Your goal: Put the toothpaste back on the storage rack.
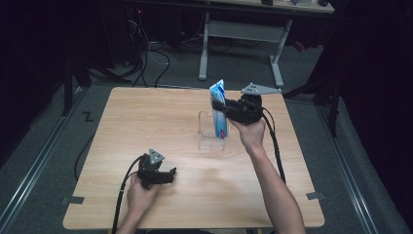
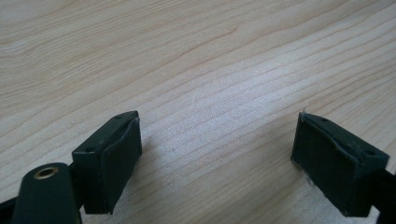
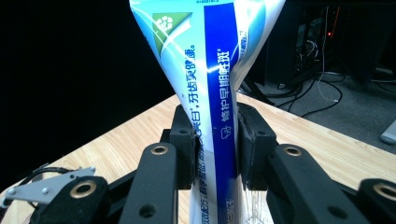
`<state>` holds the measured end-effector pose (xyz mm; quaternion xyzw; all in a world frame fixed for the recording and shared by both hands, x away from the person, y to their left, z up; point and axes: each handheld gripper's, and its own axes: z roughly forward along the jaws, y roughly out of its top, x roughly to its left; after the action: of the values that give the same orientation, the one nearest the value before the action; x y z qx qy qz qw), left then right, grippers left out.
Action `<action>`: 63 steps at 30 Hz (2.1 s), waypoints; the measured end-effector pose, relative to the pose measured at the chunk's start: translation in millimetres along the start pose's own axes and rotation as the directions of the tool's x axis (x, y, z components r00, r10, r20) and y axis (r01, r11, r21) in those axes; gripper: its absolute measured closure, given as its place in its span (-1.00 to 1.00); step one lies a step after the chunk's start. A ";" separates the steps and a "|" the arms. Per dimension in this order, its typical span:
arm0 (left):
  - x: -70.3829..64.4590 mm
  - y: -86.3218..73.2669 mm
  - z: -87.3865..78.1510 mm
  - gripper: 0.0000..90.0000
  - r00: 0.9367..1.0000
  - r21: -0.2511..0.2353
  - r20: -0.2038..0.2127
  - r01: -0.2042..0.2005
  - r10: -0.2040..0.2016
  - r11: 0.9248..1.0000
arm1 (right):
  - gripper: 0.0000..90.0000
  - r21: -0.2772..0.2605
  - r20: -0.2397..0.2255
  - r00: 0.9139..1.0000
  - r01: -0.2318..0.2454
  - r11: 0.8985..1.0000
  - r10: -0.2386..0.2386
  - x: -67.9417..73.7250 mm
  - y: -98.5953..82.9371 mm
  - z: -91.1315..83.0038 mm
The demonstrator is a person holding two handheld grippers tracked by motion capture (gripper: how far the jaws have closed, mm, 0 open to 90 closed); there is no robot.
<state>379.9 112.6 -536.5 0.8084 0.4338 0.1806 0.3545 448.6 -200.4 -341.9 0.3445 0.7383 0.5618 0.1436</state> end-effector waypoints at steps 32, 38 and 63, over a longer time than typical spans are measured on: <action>0.0 0.6 0.6 -0.64 1.000 0.000 -0.004 0.000 0.000 1.000 | 0.56 -0.058 0.133 0.985 -0.100 0.993 0.107 -37.8 0.0 22.9; -0.1 0.5 0.7 -0.64 1.000 -0.002 -0.004 0.002 -0.002 1.000 | 0.56 -0.041 0.165 0.979 -0.113 0.993 0.119 -43.1 -4.9 32.1; 0.0 0.5 0.6 -0.64 1.000 0.000 -0.004 0.000 0.000 1.000 | 0.55 0.059 0.181 0.977 -0.125 0.990 0.112 -46.6 -29.1 46.2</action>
<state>380.5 112.1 -536.5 0.8080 0.4346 0.1820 0.3539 499.8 -201.7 -392.2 0.4414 0.7200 0.5102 0.1630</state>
